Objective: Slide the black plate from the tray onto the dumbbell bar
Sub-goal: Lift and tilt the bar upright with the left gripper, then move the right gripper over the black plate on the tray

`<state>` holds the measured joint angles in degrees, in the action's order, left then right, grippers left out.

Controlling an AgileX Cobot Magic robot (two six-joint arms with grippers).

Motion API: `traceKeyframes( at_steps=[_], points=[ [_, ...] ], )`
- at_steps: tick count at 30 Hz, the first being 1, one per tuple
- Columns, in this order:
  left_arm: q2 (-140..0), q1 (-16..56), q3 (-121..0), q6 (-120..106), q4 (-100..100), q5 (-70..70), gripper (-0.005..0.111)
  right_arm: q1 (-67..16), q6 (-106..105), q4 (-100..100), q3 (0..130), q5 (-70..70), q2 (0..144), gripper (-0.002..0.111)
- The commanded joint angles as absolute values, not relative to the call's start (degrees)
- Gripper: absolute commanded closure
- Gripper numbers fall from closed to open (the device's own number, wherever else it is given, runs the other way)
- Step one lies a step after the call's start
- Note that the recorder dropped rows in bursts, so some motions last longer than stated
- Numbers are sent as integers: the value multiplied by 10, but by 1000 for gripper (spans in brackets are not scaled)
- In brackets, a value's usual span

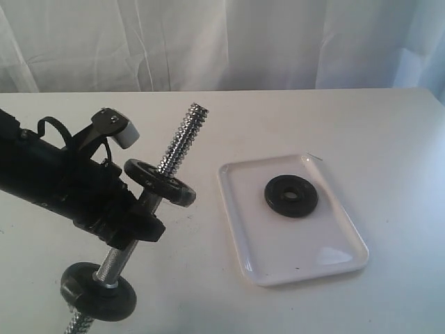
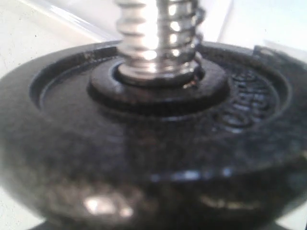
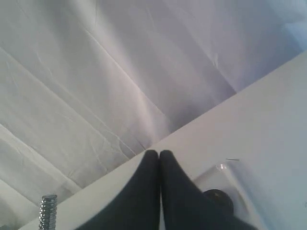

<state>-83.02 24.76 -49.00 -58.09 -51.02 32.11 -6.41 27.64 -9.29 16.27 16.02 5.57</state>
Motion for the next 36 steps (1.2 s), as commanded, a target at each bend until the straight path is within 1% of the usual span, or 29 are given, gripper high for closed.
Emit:
traceKeyframes(
  at_steps=[1,3,8,15,21,23,26,30,33,36],
  points=[
    [-791,247,-498,-599,-617,343,107,-62,228,-119,190,155,102,108],
    [-787,247,-498,-601,-618,342,107,-62,187,-138,214,165,128,108],
    [-786,247,-498,-603,-621,342,107,-62,53,-148,299,243,229,108],
    [-786,247,-498,-603,-622,343,107,-62,-99,-152,398,240,349,108],
    [-786,247,-498,-603,-625,340,107,-62,-118,-179,417,217,382,108],
    [-786,247,-498,-603,-625,340,107,-62,-136,-195,431,258,412,108],
    [-786,247,-498,-603,-625,337,107,-62,-246,-242,467,347,482,108],
    [-786,247,-498,-602,-625,331,107,-62,-410,-335,511,358,568,108],
    [-786,247,-498,-602,-625,328,107,-62,-428,-361,541,343,616,108],
    [-786,247,-498,-602,-625,323,107,-62,-396,-366,564,333,642,108]
  ],
)
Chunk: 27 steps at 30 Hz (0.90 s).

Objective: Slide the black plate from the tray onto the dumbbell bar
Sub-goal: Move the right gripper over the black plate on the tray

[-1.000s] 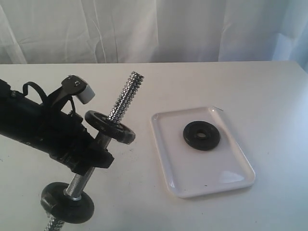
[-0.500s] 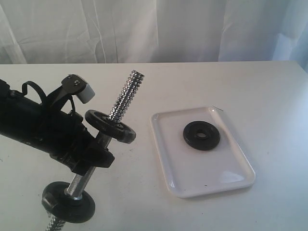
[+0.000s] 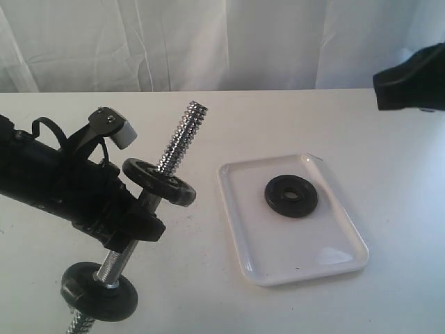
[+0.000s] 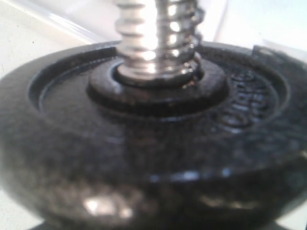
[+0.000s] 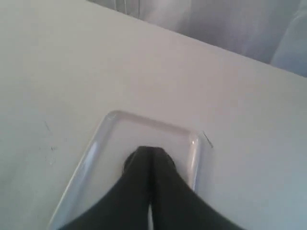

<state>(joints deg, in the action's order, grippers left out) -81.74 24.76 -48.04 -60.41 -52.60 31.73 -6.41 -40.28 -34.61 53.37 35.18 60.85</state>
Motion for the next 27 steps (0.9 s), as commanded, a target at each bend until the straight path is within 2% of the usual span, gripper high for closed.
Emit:
traceKeyframes(
  at_steps=[1,7,9,12,15,22,23,26,27],
  points=[
    [-786,247,-498,-601,-625,323,107,-62,-380,-373,566,331,647,108],
    [-786,247,-498,-600,-625,313,107,-62,-437,-365,580,400,662,107],
    [-786,247,-498,-600,-625,312,107,-62,-450,-345,598,460,674,99],
    [-786,247,-498,-600,-625,310,107,-62,-448,-334,621,533,692,77],
    [-786,247,-498,-600,-625,310,107,-62,-438,-339,626,532,703,61],
    [-786,247,-498,-600,-626,310,107,-62,-435,-349,639,501,733,55],
    [-786,247,-498,-600,-626,310,107,-62,-435,-349,644,506,744,53],
    [-786,247,-498,-600,-626,310,107,-65,-432,-349,653,519,793,33],
    [-786,247,-498,-600,-626,310,107,-69,-432,-349,654,519,810,30]
  ],
)
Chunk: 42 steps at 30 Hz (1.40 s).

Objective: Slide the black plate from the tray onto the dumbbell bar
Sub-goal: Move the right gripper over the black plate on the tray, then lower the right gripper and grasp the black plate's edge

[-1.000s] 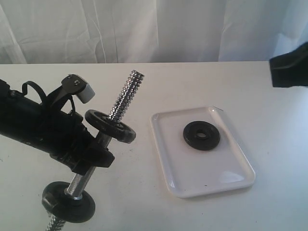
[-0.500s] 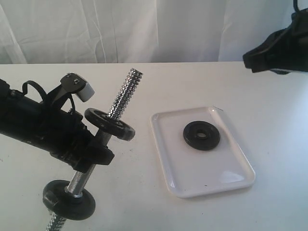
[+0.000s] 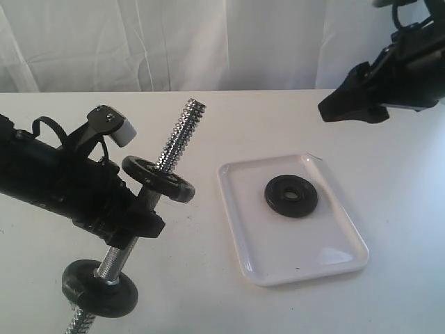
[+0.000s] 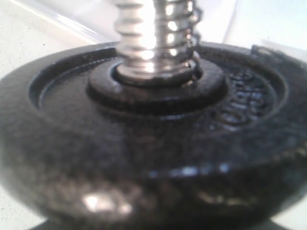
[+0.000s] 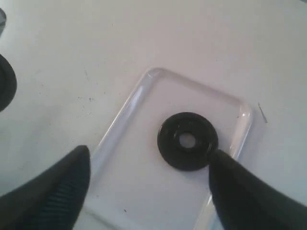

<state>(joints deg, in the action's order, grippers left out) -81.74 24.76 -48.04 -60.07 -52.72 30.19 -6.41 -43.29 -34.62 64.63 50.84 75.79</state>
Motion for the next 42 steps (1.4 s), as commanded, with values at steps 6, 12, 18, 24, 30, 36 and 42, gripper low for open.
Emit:
traceKeyframes(
  at_steps=[6,12,18,24,30,36,42],
  points=[
    [-786,247,-498,-600,-626,310,107,-112,-454,-347,655,489,892,24],
    [-786,247,-498,-595,-625,319,107,-134,-482,-350,655,441,915,24],
    [-786,247,-498,-590,-625,319,107,-136,-472,-350,656,419,915,12],
    [-786,247,-498,-589,-625,316,107,-136,-475,-349,656,419,915,3],
    [-786,247,-498,-587,-625,312,107,-150,-513,-343,656,420,954,3],
    [-786,247,-498,-583,-625,316,107,-163,-505,-245,695,403,1032,3],
    [-786,247,-498,-581,-625,317,107,-163,-478,-226,764,448,1081,3]
  ],
)
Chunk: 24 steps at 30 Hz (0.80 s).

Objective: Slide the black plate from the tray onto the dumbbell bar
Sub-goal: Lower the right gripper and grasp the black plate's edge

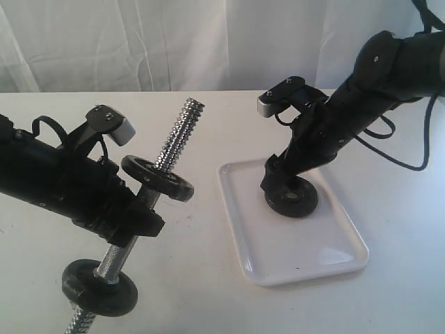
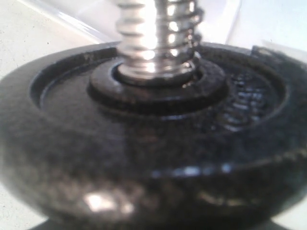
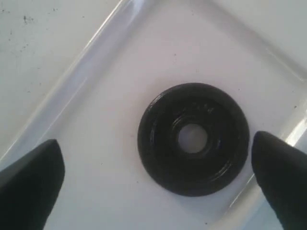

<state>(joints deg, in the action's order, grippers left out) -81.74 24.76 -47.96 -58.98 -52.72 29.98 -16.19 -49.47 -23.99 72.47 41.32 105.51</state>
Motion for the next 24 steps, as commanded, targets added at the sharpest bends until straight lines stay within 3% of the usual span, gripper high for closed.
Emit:
traceKeyframes(
  at_steps=[1,10,24],
  points=[
    [-786,247,-498,-579,-625,317,107,-163,-461,-208,782,464,1090,3],
    [-786,247,-498,-578,-625,327,107,-165,-397,-147,871,531,1156,3],
    [-786,247,-498,-578,-624,330,107,-167,-383,-124,901,565,1207,3]
  ],
)
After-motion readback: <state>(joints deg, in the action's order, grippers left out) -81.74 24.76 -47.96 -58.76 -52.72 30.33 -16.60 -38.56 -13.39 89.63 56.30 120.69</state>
